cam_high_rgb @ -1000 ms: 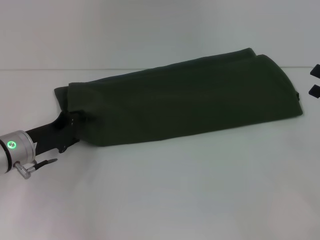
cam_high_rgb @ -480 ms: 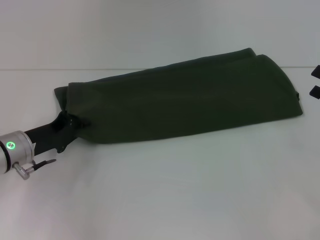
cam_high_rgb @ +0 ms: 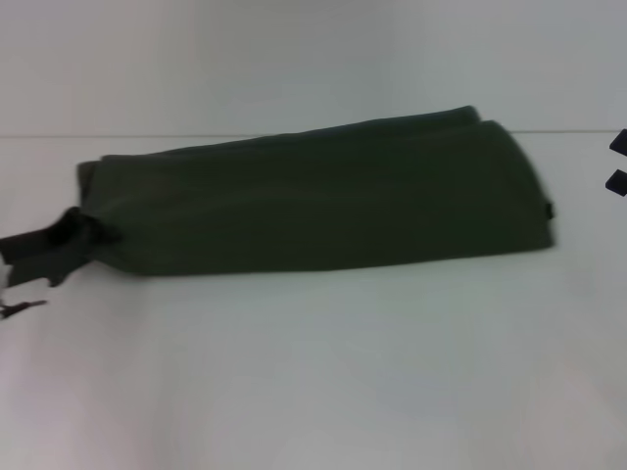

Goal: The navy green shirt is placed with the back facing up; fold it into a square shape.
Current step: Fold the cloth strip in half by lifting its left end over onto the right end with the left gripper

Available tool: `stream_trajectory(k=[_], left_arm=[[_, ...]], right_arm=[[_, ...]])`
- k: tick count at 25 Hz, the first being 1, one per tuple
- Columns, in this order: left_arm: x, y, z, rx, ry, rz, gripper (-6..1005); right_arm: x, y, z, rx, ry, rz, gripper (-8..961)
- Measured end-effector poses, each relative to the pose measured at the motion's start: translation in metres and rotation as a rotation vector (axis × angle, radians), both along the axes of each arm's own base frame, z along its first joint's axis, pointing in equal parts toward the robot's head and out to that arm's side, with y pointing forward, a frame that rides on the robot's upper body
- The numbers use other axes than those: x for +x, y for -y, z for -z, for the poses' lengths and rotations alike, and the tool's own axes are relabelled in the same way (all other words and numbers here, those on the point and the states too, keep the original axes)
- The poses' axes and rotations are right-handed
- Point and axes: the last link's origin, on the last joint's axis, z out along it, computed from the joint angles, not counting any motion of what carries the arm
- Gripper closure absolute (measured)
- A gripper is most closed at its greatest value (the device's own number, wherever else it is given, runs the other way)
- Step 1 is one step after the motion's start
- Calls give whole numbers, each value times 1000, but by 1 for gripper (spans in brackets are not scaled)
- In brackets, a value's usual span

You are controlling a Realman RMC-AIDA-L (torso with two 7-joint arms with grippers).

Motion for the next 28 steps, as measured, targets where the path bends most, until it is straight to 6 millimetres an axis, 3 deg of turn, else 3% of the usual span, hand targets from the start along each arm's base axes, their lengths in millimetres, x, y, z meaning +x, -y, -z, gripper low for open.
stream_trajectory(k=[9,14,20,25,28], left_arm=[[-31,-5,-47,101,-152,-77,935],[-24,-6,-56,101,-157,-34,936],[20,-19,-56,78,-123,136,934],[81,-40,-53,42,-88,333,935],[120,-52,-41,-3,-65,444,936]], right_arm=[[3,0,-1,4,0,13,205],[3,0,0,1,-1,14,206],[4,0,2,-3,3,20,206],[4,0,3,-4,5,21,205],[3,-1,3,-5,7,18,205]])
